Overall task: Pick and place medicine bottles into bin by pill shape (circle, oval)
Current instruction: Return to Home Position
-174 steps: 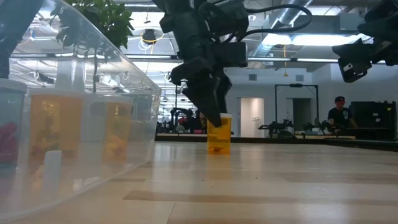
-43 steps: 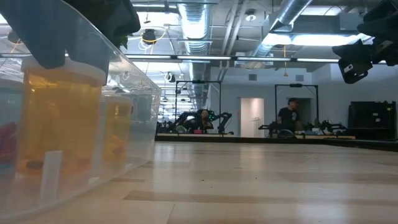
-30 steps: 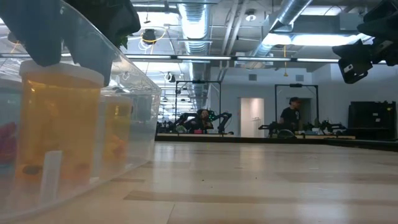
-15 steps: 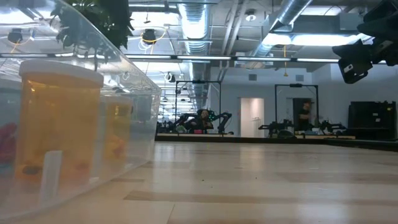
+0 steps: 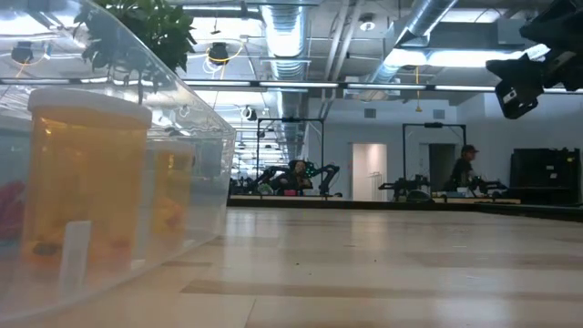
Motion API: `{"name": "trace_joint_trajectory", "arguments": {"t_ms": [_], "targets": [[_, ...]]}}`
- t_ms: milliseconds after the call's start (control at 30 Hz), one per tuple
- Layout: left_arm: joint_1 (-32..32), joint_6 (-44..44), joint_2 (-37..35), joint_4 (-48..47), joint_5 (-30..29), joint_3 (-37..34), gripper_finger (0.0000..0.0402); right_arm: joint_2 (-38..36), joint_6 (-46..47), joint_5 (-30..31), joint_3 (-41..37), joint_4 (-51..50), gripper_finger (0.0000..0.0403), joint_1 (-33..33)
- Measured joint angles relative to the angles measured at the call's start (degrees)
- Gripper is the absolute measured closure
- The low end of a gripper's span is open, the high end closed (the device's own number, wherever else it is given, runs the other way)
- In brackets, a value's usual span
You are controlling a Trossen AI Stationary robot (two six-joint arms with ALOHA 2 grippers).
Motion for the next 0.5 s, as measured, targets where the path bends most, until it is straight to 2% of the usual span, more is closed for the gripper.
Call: {"name": "trace_joint_trajectory", "arguments": {"t_ms": [67,200,333,500], "targets": [[-0.2,-0.3,-5.0,2.5,-1.9,-5.1,0.0115,-0.1,0.0,0.0,0.2,-0.1,0.0177,0.0],[-0.2,-2.2,-17.1,12.6,-2.1,-21.5,0.0115,-0.1,-0.3,-0.2,2.0,0.3,0.0177,0.0],[-0.1,-2.1,-28.3,27.5,-0.2,-37.7,0.0115,-0.1,-1.6,-0.5,4.4,-1.1,0.0177,0.0],[-0.1,1.0,-39.7,44.0,3.8,-54.2,0.0115,-0.1,-4.6,-1.3,7.9,-3.9,0.0177,0.0]]}}
